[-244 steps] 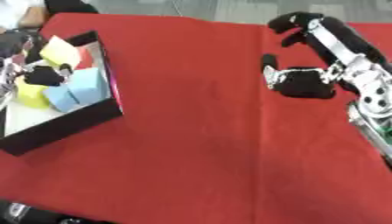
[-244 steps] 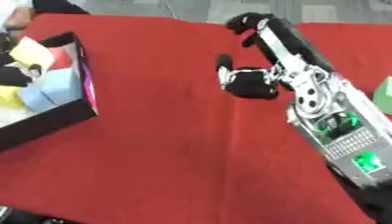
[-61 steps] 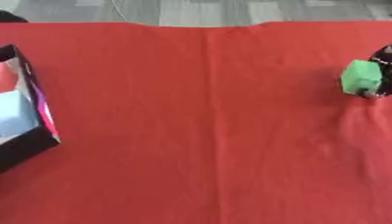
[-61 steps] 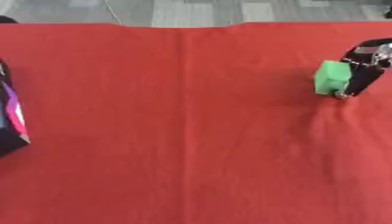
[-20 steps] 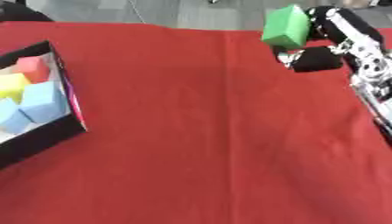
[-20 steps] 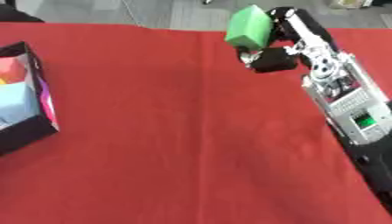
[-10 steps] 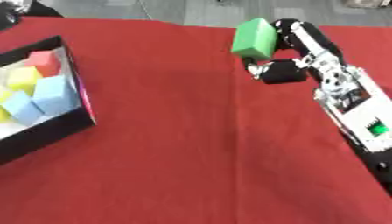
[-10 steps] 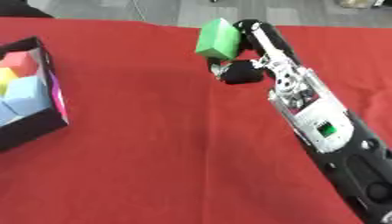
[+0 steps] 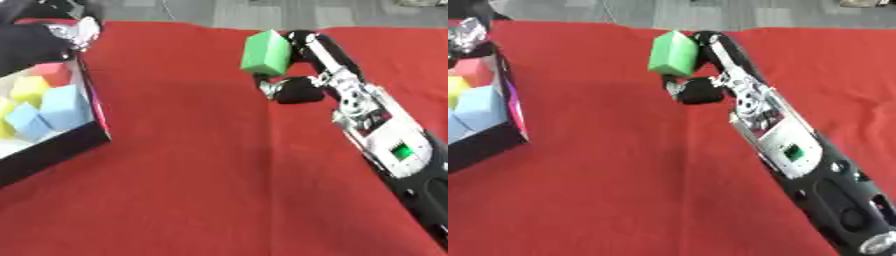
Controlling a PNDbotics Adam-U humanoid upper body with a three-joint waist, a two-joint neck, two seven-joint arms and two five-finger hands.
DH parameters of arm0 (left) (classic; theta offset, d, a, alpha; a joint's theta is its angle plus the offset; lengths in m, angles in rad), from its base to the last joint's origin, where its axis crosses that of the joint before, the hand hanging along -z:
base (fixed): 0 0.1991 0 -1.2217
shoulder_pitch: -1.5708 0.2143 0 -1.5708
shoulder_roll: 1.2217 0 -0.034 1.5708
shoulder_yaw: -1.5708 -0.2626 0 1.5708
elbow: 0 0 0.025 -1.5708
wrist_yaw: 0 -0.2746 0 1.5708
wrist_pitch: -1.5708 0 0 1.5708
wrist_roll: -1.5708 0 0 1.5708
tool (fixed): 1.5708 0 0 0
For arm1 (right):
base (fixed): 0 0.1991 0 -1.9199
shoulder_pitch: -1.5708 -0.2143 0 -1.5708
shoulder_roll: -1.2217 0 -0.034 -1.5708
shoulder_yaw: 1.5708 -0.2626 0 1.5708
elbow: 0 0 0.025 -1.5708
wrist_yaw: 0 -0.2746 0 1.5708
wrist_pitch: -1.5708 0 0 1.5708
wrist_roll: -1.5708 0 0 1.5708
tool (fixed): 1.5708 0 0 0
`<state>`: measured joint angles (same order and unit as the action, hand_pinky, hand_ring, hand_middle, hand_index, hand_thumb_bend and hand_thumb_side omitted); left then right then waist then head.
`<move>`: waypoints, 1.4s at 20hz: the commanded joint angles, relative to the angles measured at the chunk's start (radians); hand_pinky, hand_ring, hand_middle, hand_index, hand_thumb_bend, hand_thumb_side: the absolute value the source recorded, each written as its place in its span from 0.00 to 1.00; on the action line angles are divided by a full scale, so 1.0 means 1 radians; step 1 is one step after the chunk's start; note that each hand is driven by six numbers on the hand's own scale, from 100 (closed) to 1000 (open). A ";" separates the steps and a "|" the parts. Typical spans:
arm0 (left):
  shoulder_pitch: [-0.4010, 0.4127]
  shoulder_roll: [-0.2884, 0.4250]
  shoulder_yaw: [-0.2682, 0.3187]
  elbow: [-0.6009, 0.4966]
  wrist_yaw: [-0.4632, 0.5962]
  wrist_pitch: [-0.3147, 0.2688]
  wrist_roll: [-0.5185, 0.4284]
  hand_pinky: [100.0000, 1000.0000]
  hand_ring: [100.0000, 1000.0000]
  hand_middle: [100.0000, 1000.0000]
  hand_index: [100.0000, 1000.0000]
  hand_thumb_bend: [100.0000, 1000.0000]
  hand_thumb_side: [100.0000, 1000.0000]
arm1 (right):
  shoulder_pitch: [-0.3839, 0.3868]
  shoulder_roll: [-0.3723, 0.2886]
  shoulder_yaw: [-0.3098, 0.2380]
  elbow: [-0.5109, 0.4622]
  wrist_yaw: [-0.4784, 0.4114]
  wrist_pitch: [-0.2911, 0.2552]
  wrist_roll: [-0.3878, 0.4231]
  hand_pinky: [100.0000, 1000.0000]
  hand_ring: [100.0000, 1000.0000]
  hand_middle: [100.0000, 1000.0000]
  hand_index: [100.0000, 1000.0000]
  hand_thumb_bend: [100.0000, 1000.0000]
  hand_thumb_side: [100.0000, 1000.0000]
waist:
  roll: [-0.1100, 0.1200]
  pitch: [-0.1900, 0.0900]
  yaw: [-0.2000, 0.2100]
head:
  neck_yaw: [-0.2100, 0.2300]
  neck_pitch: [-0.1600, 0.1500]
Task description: Pick up the objects with one hand, pass them to the other hand, and then place them into the box on the other side of the table.
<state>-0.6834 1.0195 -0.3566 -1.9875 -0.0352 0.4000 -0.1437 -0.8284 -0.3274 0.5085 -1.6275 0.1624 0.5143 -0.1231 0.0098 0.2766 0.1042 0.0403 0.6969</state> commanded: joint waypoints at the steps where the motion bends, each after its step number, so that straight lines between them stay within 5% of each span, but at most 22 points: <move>1: -0.045 0.009 -0.044 -0.013 -0.053 0.006 -0.078 0.78 0.77 0.72 0.82 0.00 0.45 | -0.026 0.005 0.017 -0.006 0.003 -0.010 -0.006 0.85 0.58 0.43 0.47 0.00 0.00 | 0.017 -0.040 0.003 | -0.003 0.007; 10: -0.147 -0.049 -0.140 -0.013 -0.151 0.045 -0.201 0.80 0.79 0.74 0.83 0.00 0.49 | -0.034 0.026 0.042 -0.019 0.015 -0.010 0.002 0.85 0.59 0.43 0.47 0.00 0.00 | 0.022 -0.040 0.013 | -0.008 0.015; 19: -0.215 -0.104 -0.195 -0.013 -0.285 0.071 -0.238 0.80 0.81 0.74 0.84 0.00 0.38 | -0.034 0.045 0.064 -0.010 0.025 -0.001 0.013 0.85 0.59 0.43 0.48 0.00 0.00 | 0.022 -0.039 0.018 | -0.009 0.015; 25: -0.246 -0.139 -0.218 -0.013 -0.421 0.061 -0.237 0.79 0.83 0.76 0.85 0.22 0.22 | -0.033 0.056 0.078 -0.006 0.037 -0.005 0.032 0.85 0.59 0.43 0.47 0.00 0.00 | 0.027 -0.037 0.020 | -0.008 0.016; 28: -0.252 -0.154 -0.234 -0.013 -0.481 0.058 -0.248 0.79 0.83 0.76 0.85 0.31 0.22 | -0.035 0.056 0.082 -0.015 0.032 0.000 0.042 0.85 0.59 0.43 0.47 0.00 0.00 | 0.026 -0.037 0.019 | -0.007 0.014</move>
<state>-0.9165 0.8574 -0.5943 -1.9895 -0.4891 0.4610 -0.3882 -0.8443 -0.2707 0.5939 -1.6272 0.1914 0.5148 -0.0870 0.0234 0.2753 0.1224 0.0328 0.7107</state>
